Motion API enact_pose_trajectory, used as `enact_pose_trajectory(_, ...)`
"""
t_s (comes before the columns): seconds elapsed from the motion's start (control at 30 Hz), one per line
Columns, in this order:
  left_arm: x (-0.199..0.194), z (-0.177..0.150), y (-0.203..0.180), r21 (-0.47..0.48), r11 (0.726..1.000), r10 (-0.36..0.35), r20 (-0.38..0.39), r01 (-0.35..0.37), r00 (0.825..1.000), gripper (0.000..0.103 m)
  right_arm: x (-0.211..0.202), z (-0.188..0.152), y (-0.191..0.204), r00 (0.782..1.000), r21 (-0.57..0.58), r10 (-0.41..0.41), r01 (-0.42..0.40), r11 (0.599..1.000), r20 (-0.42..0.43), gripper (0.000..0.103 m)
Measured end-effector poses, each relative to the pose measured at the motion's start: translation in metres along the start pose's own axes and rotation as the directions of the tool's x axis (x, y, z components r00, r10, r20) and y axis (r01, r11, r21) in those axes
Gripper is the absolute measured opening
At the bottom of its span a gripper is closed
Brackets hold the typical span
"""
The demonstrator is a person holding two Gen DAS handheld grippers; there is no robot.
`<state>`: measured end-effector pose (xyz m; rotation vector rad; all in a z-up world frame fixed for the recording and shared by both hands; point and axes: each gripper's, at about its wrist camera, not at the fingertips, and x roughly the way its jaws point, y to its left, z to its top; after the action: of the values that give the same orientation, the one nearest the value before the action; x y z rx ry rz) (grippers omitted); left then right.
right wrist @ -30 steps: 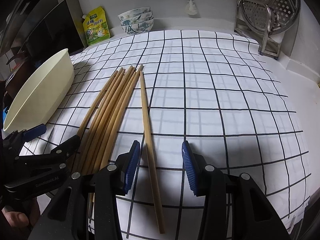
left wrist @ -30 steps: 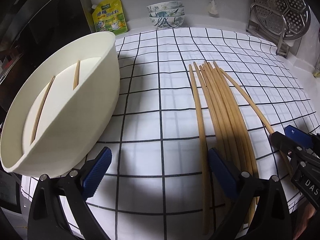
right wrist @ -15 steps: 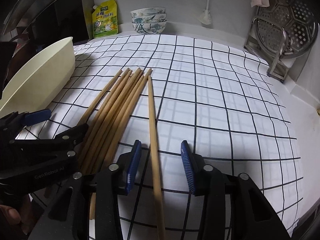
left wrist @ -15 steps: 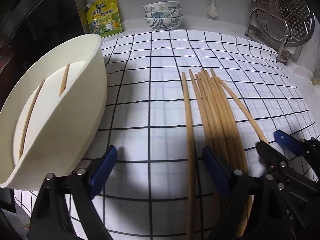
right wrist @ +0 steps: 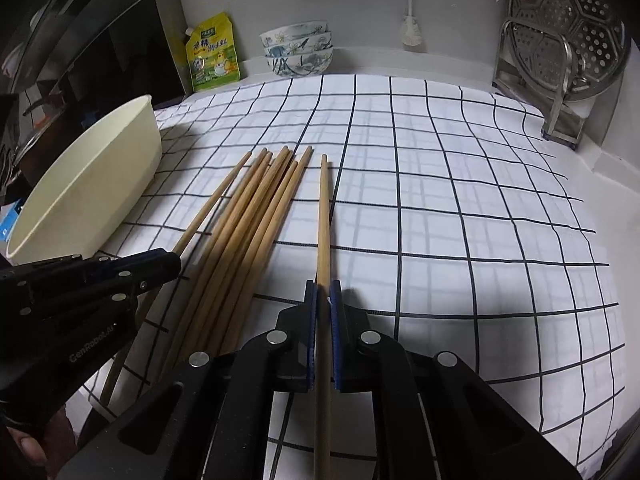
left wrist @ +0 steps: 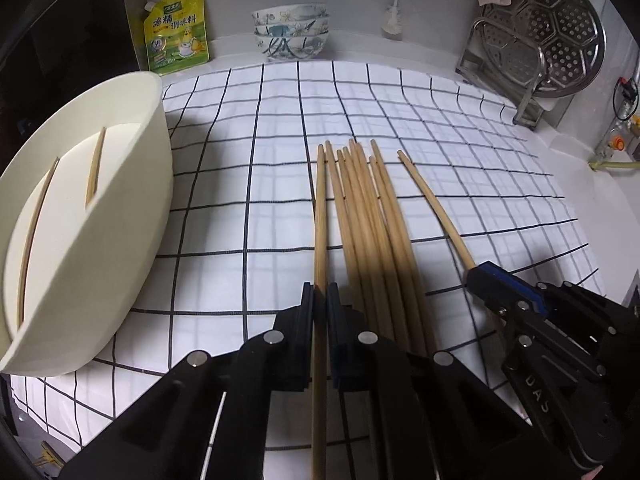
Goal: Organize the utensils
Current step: 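Carry the chopstick in the right tool into the basin while the left tool carries its own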
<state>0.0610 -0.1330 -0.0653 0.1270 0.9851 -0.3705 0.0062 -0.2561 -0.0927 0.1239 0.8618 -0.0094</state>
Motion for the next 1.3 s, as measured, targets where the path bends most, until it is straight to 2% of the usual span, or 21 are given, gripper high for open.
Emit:
enact_pose_trajectory(0.3, -0.048, 0.008, 0.011, -0.02, 0.998, -0.051, 0.081, 0.052, 0.995, 0.007, -0.037, 0.007, -0.001, 0.997, 0.074, 0.031, -0.036, 0.997, 0.074, 0.006)
enact_pose_trajectory(0.47, -0.081, 0.016, 0.034, -0.039, 0.998, -0.05, 0.152, 0.056, 0.987, 0.007, -0.05, 0.024, 0.016, 0.991, 0.076, 0.081, -0.089, 0.993, 0.108, 0.006)
enact_pose_trajectory(0.6, -0.107, 0.025, 0.069, -0.071, 0.997, -0.011, 0.213, 0.027, 0.977, 0.007, -0.051, 0.045, 0.048, 0.982, 0.032, 0.137, -0.142, 0.989, 0.129, 0.006)
enact_pose_trajectory(0.73, -0.123, 0.031, 0.115, -0.126, 0.991, 0.078, 0.257, -0.046, 0.963, 0.007, -0.05, 0.073, 0.095, 0.965, -0.042, 0.213, -0.209, 0.977, 0.15, 0.006)
enact_pose_trajectory(0.93, -0.124, 0.03, 0.186, -0.222, 0.967, 0.182, 0.251, -0.127, 0.951, 0.007, -0.027, 0.107, 0.169, 0.942, -0.125, 0.314, -0.3, 0.946, 0.115, 0.006)
enact_pose_trajectory(1.1, -0.112, 0.028, 0.226, -0.269, 0.953, 0.199, 0.219, -0.136, 0.955, 0.007, 0.001, 0.122, 0.22, 0.93, -0.164, 0.365, -0.353, 0.921, 0.047, 0.006)
enact_pose_trajectory(1.3, -0.086, 0.032, 0.249, -0.285, 0.951, 0.174, 0.18, -0.118, 0.968, 0.007, 0.036, 0.129, 0.255, 0.937, -0.173, 0.347, -0.349, 0.921, -0.041, 0.006)
